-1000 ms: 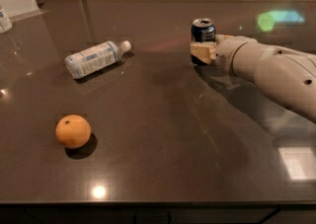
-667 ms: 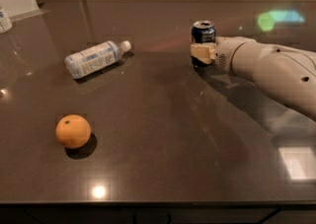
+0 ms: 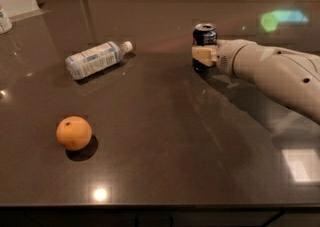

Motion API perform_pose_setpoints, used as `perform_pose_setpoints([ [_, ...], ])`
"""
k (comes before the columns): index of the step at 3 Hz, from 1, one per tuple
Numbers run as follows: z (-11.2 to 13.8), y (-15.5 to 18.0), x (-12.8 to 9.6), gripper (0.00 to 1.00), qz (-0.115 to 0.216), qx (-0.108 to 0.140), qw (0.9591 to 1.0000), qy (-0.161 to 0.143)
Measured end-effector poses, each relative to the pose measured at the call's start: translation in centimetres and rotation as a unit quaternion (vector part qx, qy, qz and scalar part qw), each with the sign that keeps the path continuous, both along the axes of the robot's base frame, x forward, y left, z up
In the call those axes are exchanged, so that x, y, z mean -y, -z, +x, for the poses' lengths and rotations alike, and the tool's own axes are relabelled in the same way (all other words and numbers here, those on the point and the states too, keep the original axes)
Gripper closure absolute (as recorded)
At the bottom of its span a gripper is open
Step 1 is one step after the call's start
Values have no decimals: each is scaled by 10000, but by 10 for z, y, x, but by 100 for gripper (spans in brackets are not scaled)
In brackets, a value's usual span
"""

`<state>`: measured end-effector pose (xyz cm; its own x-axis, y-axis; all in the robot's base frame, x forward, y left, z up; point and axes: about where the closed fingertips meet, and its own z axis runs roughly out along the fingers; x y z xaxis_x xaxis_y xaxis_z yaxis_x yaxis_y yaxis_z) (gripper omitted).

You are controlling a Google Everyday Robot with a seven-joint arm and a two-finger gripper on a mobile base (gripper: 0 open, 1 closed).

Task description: Place pepsi can upright

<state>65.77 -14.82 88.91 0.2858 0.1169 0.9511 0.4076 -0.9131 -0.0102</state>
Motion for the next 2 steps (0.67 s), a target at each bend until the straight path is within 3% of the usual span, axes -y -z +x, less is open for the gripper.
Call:
perform_pose_setpoints([
  [2,-2,5,-1,36,37,125,9999,-4],
])
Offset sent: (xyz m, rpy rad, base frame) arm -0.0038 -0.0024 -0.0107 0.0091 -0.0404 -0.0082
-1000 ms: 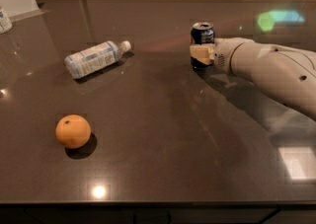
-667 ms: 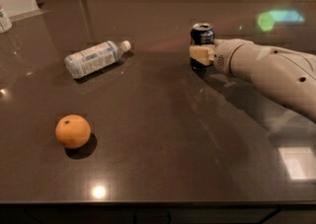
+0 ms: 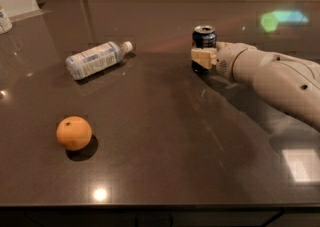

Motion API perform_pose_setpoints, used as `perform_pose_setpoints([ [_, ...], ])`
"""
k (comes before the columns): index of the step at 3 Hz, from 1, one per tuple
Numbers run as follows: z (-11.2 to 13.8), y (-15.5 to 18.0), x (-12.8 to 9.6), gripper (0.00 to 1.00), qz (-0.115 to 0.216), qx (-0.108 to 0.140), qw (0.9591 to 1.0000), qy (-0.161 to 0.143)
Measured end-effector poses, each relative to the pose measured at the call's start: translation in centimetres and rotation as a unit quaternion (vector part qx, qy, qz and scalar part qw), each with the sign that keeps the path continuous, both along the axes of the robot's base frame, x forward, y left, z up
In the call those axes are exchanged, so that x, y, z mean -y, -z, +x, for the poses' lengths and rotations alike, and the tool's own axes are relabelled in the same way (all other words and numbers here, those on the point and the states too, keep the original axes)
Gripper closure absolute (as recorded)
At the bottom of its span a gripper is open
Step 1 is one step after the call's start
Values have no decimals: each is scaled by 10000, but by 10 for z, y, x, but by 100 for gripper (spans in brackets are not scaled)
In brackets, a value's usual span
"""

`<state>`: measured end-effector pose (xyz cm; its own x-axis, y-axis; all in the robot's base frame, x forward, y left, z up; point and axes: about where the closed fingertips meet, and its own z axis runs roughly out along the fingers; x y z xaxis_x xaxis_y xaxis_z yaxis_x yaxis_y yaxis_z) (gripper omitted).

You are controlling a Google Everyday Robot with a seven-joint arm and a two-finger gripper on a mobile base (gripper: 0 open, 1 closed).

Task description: Place pepsi can upright

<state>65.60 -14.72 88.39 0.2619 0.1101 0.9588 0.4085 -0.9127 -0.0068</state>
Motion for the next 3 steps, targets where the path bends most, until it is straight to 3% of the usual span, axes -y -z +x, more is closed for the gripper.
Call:
perform_pose_setpoints([
  [1,0,-1,-2,12,-1,4,10000,-13],
  [2,0,-1,-3,0,-3,7,10000,-24],
  [3,0,-1,-4,0,-3,8,10000,-25],
])
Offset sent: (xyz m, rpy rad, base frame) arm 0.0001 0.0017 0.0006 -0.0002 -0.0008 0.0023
